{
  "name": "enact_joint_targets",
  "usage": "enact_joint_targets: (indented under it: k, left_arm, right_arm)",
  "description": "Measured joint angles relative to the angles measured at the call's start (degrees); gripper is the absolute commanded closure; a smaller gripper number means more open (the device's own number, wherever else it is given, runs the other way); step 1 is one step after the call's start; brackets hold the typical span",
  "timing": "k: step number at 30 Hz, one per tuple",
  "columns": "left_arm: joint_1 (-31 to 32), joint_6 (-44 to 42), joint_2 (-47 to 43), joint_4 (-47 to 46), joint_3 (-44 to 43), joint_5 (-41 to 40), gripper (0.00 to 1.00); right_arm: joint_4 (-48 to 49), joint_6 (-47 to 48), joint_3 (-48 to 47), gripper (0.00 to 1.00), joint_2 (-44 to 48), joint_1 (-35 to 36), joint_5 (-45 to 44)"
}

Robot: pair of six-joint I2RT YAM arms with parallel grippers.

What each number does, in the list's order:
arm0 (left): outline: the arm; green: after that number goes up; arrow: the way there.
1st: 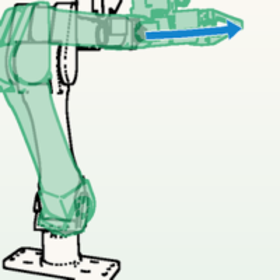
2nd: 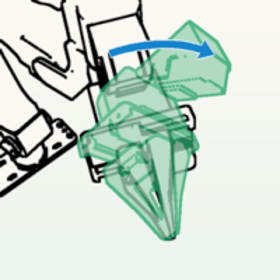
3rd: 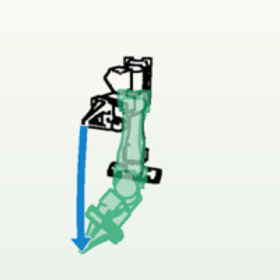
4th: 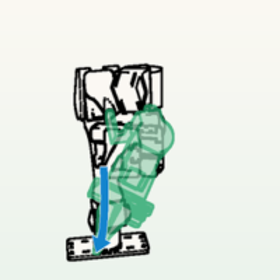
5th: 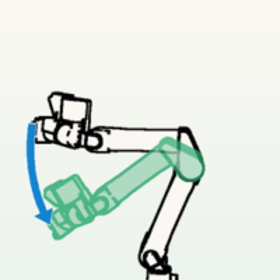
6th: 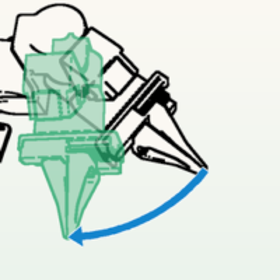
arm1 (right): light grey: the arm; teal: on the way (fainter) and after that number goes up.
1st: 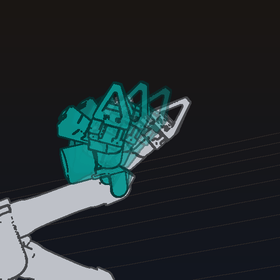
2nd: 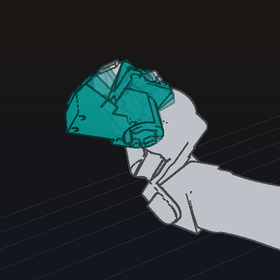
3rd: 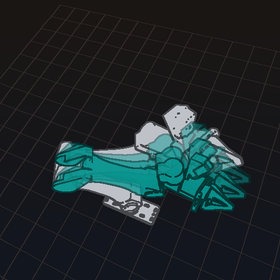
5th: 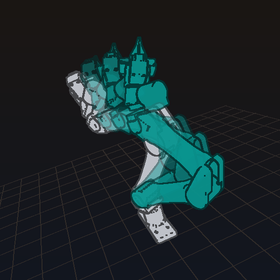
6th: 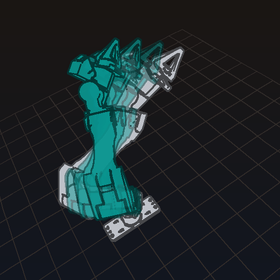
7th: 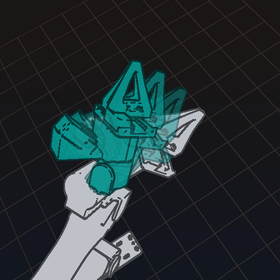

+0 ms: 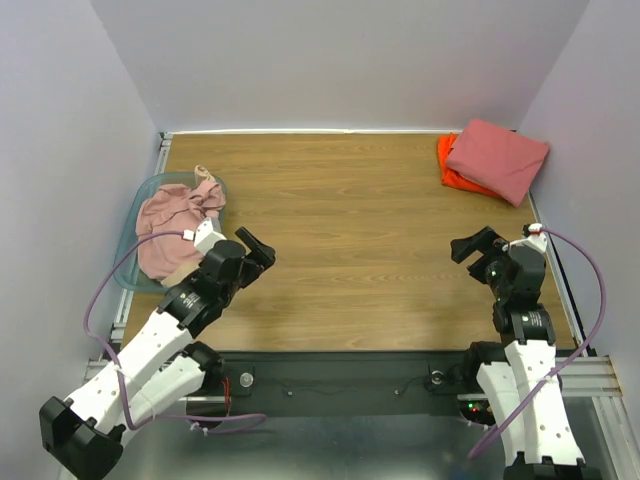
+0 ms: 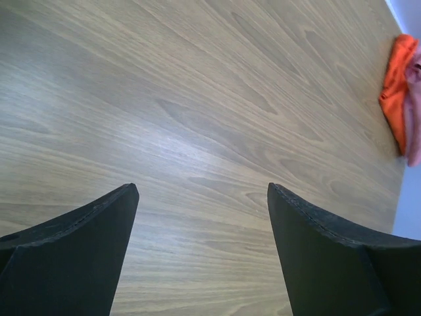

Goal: Fold and stack the t-shirts
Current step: Grab the tshirt from the pile

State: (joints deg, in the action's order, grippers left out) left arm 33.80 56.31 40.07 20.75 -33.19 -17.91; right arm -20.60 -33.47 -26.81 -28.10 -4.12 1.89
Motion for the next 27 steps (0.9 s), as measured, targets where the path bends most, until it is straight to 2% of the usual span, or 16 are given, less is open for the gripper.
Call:
enact_joint_targets:
  k: [1,7,13,14,18,21,23,25,27]
  left_arm:
    - [0.0,0.1,0.7,0.6,-0.7,-0.8,0.01]
    - [-2.8,0.0,7.6,3.1,-9.1,-7.5,0.02]
    - [-19.8,-5.6,17.4,-0.2,-18.6,-6.5,0.02]
    - [-20.9,-6.6,18.1,-1.0,-19.0,-5.2,0.02]
    - [-34.1,-10.6,31.4,-4.1,-24.8,0.5,0.02]
    - [-37.9,-13.2,43.1,-5.5,-31.1,5.0,0.02]
    - [-38.9,-14.7,51.0,-4.9,-36.1,7.5,0.1]
    - [-39.4,-15.6,57.2,-5.0,-39.7,9.4,0.47]
    - [-39.5,-16.8,60.9,-4.9,-41.1,11.5,0.67]
  right_arm:
    - [0.0,-0.1,0.0,0.0,0.0,0.0,0.0]
    - [0.0,0.0,0.0,0.0,1.3,0.0,0.4]
    - [0.0,0.0,0.0,0.0,0.7,0.0,1.4]
    - [0.0,0.0,0.0,0.0,0.3,0.0,1.6]
    - [0.0,0.0,0.0,0.0,-1.3,0.0,2.1]
    - [0.0,0.1,0.0,0.0,-2.3,0.0,2.5]
    - [0.0,0.2,0.0,0.0,-2.8,0.0,2.6]
    - [0.0,0.3,0.0,0.0,-3.3,0.0,2.6]
    - [0.0,0.3,0.0,0.0,-3.7,0.0,2.6]
